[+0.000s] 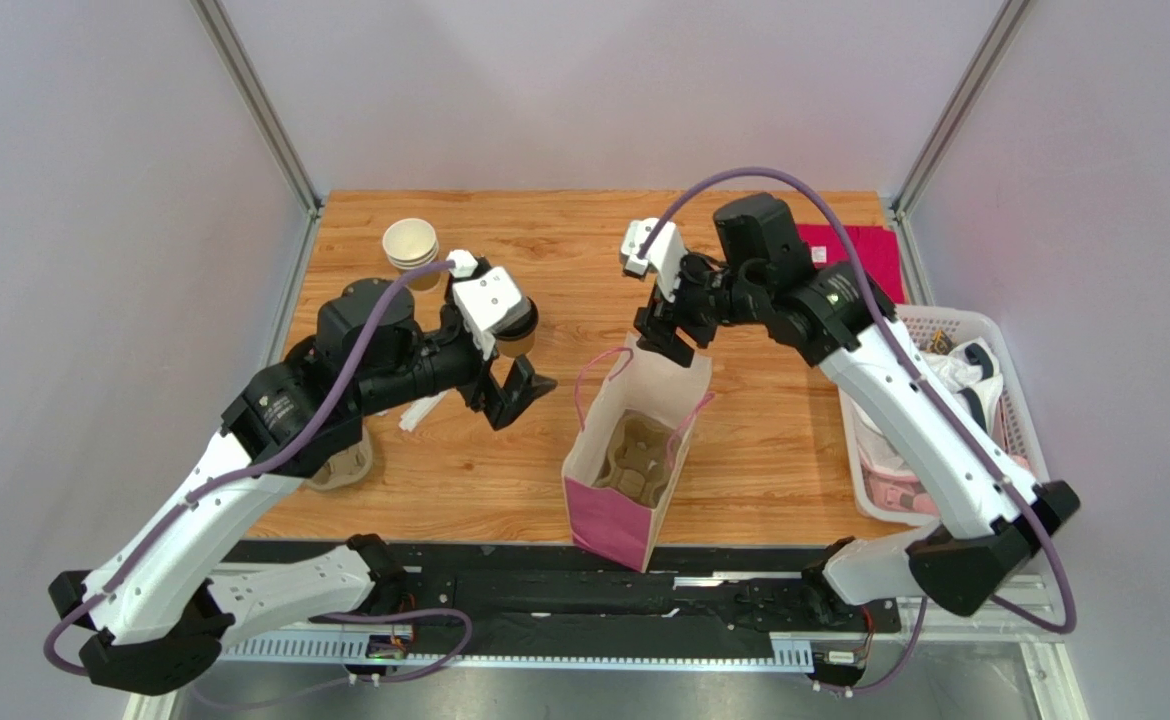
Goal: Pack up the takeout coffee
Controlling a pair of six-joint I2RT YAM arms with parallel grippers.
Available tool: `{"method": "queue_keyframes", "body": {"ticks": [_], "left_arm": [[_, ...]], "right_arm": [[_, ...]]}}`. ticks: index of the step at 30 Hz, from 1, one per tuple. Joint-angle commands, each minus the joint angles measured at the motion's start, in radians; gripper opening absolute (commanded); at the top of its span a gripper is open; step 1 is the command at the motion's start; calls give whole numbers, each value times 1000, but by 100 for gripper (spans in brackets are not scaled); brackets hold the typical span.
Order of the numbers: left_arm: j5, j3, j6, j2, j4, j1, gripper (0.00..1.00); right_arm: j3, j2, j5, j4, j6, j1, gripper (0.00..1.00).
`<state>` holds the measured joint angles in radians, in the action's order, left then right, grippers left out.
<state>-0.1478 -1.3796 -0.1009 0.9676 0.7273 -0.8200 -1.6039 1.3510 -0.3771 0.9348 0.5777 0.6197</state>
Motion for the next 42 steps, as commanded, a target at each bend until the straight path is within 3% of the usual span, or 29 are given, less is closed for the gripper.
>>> {"method": "queue_keyframes", "body": {"ticks": [1,8,11,13,14,15,18,25,36,39,42], "left_arm": [[-176,63,55,-65,18,15,95],[-142,116,17,-49,-11,105,96],[-157,120,23,-18,-19,145,96],[-156,120,35,-3,-29,165,96],[-153,120,41,0,-34,173,96],[-151,125,44,3,-40,183,96],[-134,126,56,14,-61,202,96],[-154,151,69,52,-124,232,96],[-207,114,53,161,-131,252,92],[-103,38,69,251,-67,274,87],[-32,-112,69,408,80,323,90]], "right_arm": [[-135,115,-45,224,28,-3,69],[-179,209,-72,306,116,-5,63],[-185,230,-48,317,100,-9,51],[-192,231,-40,320,74,-11,32],[-195,226,-36,314,27,-17,5],[-194,209,-10,293,-4,-20,0],[-153,115,24,186,-159,-52,0],[160,-186,82,-97,-352,-58,0],[265,-233,319,-93,-452,-41,0],[243,-189,374,-53,-493,-41,0],[223,-156,409,-18,-518,-52,0]]}}
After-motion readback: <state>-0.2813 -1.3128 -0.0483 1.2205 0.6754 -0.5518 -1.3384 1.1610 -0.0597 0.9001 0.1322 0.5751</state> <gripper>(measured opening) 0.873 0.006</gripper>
